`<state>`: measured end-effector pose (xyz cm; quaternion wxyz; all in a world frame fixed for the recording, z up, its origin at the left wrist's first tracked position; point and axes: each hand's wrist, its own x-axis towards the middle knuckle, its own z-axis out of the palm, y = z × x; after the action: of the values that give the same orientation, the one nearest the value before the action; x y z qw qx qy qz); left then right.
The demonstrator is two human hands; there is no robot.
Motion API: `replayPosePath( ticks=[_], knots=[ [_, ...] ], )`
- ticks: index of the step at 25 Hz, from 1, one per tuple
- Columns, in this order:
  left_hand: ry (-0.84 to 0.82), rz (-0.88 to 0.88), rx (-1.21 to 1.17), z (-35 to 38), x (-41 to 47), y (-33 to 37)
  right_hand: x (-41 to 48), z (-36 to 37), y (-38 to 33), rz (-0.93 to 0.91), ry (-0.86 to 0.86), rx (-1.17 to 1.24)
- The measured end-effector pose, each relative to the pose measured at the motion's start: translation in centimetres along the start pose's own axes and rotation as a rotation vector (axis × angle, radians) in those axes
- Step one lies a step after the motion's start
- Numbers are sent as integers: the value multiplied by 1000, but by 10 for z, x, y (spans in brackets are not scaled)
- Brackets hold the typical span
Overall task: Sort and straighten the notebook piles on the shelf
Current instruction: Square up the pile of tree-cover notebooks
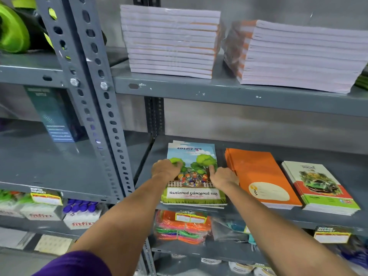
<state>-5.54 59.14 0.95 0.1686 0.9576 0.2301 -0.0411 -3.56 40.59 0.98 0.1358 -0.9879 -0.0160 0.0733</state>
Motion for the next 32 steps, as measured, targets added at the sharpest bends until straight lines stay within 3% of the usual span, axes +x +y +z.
replayPosePath(
  ticks=[3,6,9,12,15,21,25,32],
  knots=[
    [-155,104,-37,-7,10,-13,0,-5,10,-63,-150,22],
    [-473,237,-107,-18,13,-18,-5,-20,19,-113,-394,33],
    [-655,225,130,-21,0,-15,-16,-20,17,-170,-556,-63],
    [-588,270,333,-7,-13,-10,-21,-4,16,-199,-474,-153],
    [-529,291,252,2,-16,-16,-26,3,18,-207,-389,-148],
    [-454,374,128,-9,-10,-27,-25,3,16,-239,-384,-214],
    [-447,353,163,-1,-19,-24,-24,1,18,-246,-388,-227],
    [-278,338,89,-4,-19,-26,-23,2,16,-251,-334,-164]
  ],
)
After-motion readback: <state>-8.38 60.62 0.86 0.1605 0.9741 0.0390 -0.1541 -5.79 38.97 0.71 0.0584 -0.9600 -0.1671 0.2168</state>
